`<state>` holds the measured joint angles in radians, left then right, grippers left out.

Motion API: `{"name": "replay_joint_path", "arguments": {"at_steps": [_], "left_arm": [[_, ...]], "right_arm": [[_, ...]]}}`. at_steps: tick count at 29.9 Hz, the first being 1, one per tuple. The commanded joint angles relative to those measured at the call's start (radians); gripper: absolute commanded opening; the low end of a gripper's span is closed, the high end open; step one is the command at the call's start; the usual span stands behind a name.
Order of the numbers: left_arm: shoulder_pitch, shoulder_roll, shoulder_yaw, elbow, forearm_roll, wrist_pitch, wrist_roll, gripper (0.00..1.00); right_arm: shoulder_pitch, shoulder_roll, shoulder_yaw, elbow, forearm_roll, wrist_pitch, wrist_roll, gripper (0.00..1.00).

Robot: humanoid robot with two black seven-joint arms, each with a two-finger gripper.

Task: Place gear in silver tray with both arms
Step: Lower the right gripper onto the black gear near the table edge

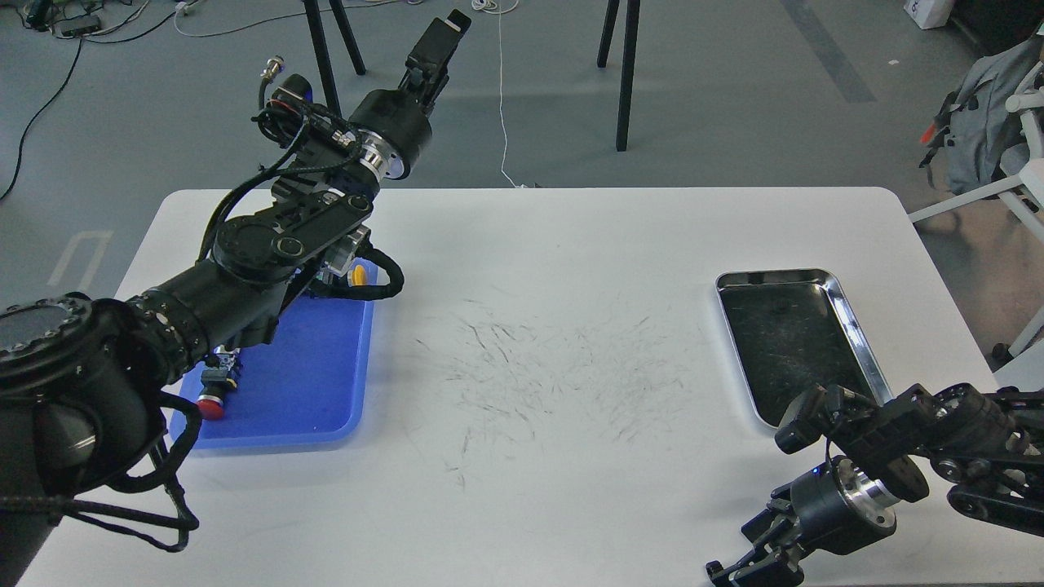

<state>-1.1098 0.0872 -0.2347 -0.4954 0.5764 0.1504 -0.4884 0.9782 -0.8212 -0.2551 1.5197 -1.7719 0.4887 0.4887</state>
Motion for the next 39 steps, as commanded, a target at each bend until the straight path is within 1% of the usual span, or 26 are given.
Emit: {"name": "replay_joint_path", "arguments": {"at_steps": [1,5,18,23,30,39], "left_arm": [[0.002,0.000,0.000,0.000,0.000,0.000,0.000,0.99],[0.001,0.002,0.000,0.000,0.000,0.000,0.000,0.99],[0.007,0.009,0.001,-0.002,0.000,-0.002,0.000,0.99],[0.004,0.003,0.001,-0.002,0.000,0.000,0.000,0.99],[0.004,0.005,0.001,-0.002,0.000,0.000,0.000,0.99],[0.013,0.017,0.001,-0.002,0.000,-0.002,0.000,0.99]], "right_arm": [[0.011,0.001,-0.001,0.000,0.002,0.000,0.000,0.78],[0.022,0.001,-0.001,0.000,0.006,0.000,0.000,0.75],[0.034,0.016,-0.003,0.002,0.014,0.000,0.000,0.75],[0.042,0.011,-0.004,0.040,0.063,0.000,0.000,0.76],[0.089,0.007,-0.047,0.059,0.057,0.000,0.000,0.76],[0.092,0.008,-0.056,0.059,0.020,0.000,0.000,0.76]]}}
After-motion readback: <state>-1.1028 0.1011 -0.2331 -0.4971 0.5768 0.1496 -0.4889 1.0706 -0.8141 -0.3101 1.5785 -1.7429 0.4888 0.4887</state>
